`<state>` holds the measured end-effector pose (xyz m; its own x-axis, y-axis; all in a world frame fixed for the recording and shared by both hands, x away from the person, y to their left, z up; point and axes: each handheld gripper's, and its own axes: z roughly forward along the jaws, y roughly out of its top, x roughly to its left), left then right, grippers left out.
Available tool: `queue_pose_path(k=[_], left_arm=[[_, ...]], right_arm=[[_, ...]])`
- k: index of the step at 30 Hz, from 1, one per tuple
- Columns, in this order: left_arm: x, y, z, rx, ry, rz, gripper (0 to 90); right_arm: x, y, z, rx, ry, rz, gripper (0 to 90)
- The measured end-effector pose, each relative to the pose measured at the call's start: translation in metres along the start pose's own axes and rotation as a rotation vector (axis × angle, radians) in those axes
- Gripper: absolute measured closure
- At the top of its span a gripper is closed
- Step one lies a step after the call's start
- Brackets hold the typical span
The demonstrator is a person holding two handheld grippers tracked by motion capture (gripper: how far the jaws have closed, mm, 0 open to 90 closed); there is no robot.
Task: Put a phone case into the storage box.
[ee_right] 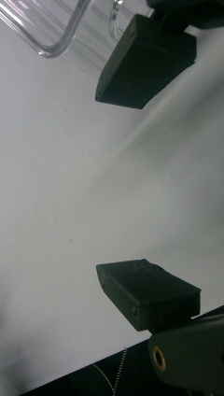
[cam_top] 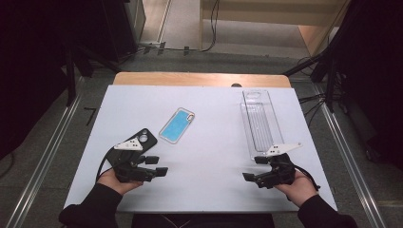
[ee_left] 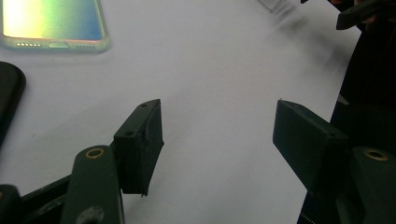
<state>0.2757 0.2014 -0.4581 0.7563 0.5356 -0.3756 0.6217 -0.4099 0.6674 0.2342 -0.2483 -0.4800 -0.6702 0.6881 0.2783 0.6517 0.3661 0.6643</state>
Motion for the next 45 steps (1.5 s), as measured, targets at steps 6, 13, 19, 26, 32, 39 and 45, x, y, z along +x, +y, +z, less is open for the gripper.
queue_pose_path(k=[6, 13, 19, 26, 32, 39, 45], left_arm=[[0.004, 0.008, 0.003, -0.011, 0.022, -0.004, 32.7], [0.01, 0.02, 0.013, -0.014, 0.062, -0.008, 32.4], [0.015, 0.033, 0.019, -0.03, 0.086, 0.006, 29.7], [0.024, 0.054, 0.026, -0.034, 0.09, 0.049, 27.0], [0.036, 0.07, 0.031, -0.027, 0.09, 0.016, 26.2], [0.051, 0.086, 0.042, -0.033, 0.084, -0.012, 20.7], [0.059, 0.101, 0.05, -0.015, 0.129, -0.011, 0.0]], right_arm=[[-0.001, -0.001, -0.001, -0.003, -0.002, 0.003, 14.2], [-0.001, 0.0, -0.001, -0.005, -0.003, 0.006, 14.2], [-0.003, 0.0, -0.002, -0.019, -0.007, 0.015, 14.2], [-0.003, 0.0, -0.001, -0.012, -0.001, 0.005, 14.2], [-0.002, 0.0, -0.001, -0.012, -0.002, 0.006, 14.2], [-0.002, 0.002, 0.0, -0.012, 0.004, 0.003, 14.2], [-0.002, 0.001, 0.0, -0.009, 0.008, 0.001, 14.2]])
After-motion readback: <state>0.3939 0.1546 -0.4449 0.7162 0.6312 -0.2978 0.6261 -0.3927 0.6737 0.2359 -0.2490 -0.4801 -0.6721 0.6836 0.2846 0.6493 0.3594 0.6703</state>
